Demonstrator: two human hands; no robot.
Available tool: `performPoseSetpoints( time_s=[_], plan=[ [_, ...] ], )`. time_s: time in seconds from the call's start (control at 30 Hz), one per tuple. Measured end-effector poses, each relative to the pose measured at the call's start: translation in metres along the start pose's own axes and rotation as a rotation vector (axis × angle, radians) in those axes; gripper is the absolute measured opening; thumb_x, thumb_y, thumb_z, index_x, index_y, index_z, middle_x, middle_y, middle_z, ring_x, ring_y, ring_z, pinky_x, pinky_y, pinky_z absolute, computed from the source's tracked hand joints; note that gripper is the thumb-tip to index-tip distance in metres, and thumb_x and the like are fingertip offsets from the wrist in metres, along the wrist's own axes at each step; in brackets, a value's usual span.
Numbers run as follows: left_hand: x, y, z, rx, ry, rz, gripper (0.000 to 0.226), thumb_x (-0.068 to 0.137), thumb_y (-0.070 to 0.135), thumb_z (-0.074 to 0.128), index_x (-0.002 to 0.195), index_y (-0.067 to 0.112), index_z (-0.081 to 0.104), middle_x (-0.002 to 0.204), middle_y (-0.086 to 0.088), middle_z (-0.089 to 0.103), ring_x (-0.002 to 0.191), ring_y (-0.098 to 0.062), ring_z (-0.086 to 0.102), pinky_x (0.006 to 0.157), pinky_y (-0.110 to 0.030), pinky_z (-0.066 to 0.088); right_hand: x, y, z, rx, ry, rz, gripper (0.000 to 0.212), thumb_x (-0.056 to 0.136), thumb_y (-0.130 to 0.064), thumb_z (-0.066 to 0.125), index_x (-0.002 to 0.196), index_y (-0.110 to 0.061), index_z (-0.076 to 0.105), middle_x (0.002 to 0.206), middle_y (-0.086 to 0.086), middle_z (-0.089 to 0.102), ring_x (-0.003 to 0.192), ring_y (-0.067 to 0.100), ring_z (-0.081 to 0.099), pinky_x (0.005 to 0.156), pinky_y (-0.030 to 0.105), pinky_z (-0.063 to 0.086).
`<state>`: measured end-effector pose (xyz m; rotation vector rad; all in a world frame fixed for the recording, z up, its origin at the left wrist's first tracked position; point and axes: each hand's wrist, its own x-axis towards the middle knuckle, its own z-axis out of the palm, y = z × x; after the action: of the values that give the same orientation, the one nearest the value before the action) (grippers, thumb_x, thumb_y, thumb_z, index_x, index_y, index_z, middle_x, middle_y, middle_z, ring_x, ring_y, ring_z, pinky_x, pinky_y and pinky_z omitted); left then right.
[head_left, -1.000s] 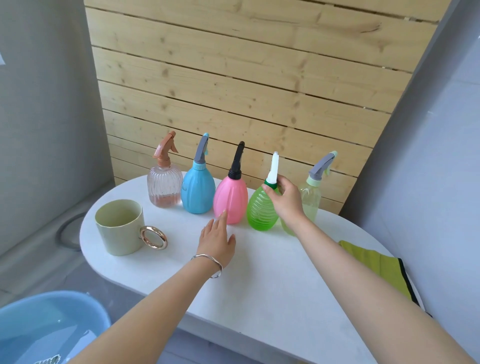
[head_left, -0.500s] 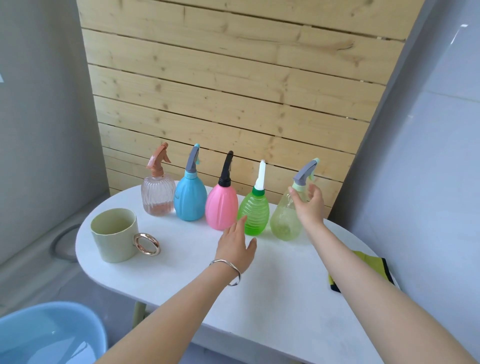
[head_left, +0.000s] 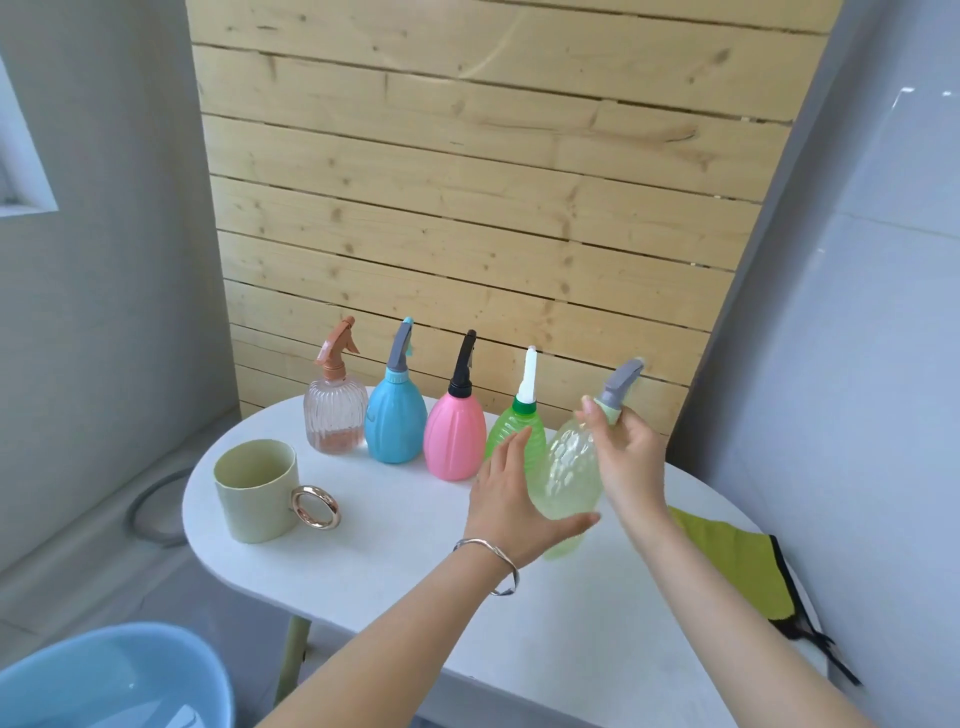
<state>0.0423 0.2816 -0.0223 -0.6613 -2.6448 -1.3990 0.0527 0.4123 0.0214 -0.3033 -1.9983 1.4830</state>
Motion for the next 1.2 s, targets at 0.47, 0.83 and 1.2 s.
performPoseSetpoints(
  time_s=[0.47,0.83,1.2],
  plan=[
    [-0.069,-0.005,-0.115,-0.862,-0.538,-0.309,0.043,0.073,0.043,0.063,0.108,0.018,0.066,0.104,0.003,0.073,0.096,-0.013,0.069,0.081,-0.029,0.055,-0.060,-0.074,0.011,0.410,-0.552,0.205,0.033,0.079,-0.047,0.058,0.087,-0.019,0.074,0.104,0.007,0.071,0.094,0.019,0.066,0.092,0.038,0.048],
    [-0.086,0.002,-0.153,-0.462,-0.198,-0.167,0.076,0.056,0.063,0.078,0.118,0.029,0.052,0.114,0.007,0.067,0.101,-0.009,0.065,0.095,-0.031,0.050,-0.086,-0.094,0.059,0.568,-0.521,0.260,0.060,0.073,-0.050,0.071,0.111,-0.004,0.064,0.107,0.005,0.070,0.106,0.024,0.061,0.098,0.044,0.048],
    [-0.102,0.001,-0.147,-0.312,0.180,0.028,0.051,0.080,0.063,0.055,0.121,0.033,0.050,0.117,0.019,0.054,0.109,0.003,0.049,0.091,-0.015,0.040,-0.104,-0.113,0.086,0.694,-0.390,0.275,0.036,0.068,-0.043,0.074,0.093,-0.017,0.070,0.104,0.002,0.072,0.099,0.016,0.067,0.103,0.048,0.045]
  ],
)
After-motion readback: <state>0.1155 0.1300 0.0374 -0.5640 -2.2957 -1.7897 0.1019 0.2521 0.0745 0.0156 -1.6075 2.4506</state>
